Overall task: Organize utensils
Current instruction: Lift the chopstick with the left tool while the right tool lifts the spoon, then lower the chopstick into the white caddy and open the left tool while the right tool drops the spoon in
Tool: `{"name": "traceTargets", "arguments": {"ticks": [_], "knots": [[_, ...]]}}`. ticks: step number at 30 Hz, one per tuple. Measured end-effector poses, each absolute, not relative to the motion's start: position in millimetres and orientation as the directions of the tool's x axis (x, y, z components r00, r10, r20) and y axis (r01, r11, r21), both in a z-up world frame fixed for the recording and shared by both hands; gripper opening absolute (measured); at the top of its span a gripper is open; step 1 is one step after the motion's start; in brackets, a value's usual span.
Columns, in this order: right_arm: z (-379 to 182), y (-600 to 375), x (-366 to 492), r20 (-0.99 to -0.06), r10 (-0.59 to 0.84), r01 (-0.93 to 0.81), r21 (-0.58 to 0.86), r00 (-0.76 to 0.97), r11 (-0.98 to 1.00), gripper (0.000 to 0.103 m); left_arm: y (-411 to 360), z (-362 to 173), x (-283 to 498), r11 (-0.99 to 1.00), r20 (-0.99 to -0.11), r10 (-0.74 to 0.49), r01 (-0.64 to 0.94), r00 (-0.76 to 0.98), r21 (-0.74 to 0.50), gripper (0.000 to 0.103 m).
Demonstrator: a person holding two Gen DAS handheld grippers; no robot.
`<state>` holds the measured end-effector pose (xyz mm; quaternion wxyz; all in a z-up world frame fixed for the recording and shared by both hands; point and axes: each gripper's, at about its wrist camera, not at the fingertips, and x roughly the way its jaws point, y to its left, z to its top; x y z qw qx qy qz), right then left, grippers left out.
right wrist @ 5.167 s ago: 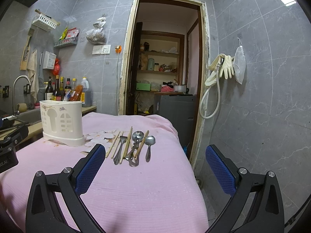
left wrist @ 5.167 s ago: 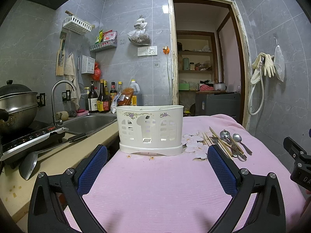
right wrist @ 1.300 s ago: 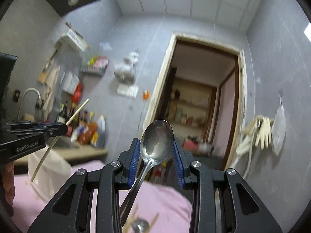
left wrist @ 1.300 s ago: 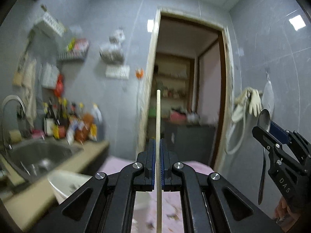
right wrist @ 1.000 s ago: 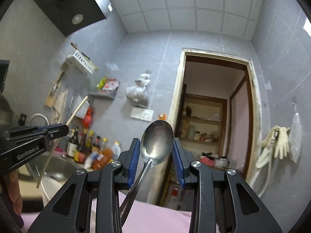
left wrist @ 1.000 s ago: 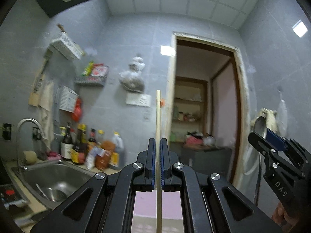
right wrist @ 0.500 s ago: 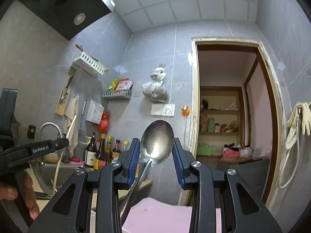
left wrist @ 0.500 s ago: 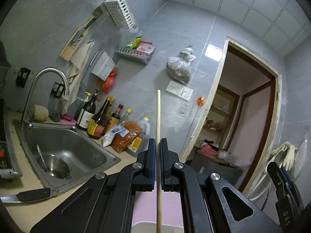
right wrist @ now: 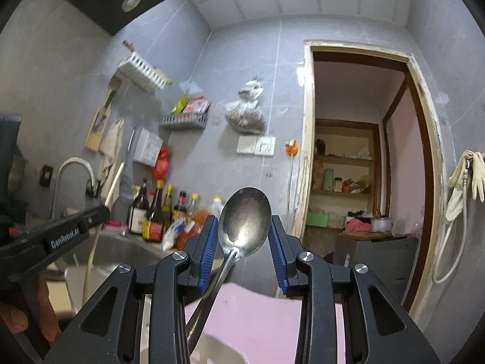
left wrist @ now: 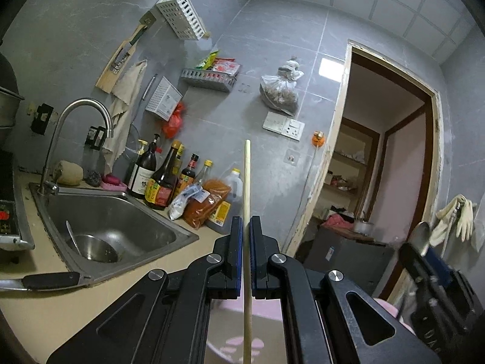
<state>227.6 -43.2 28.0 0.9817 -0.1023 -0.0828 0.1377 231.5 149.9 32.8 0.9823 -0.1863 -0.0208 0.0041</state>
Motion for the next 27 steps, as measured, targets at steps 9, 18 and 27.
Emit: {"name": "traceTargets", "arguments": {"ticks": [9,18,27], "knots": [[20,-48,226,0.014,0.334,-0.324,-0.211,0.942,0.922,0.032,143,27,230,0.942,-0.052,-0.054,0.034,0.997,-0.333,0.003],[27,-58,213,-0.022,0.369,-0.367,-0.175,0.929,0.913,0.043,145,23,228,0.932,-0.134,-0.145,0.09,0.98,-0.351,0.011],[54,-97,186,0.047,0.337,-0.329,-0.125,0.94,0.936,0.072,127,50,204,0.936,-0.074,-0.186,0.154,0.98,-0.315,0.031]]}}
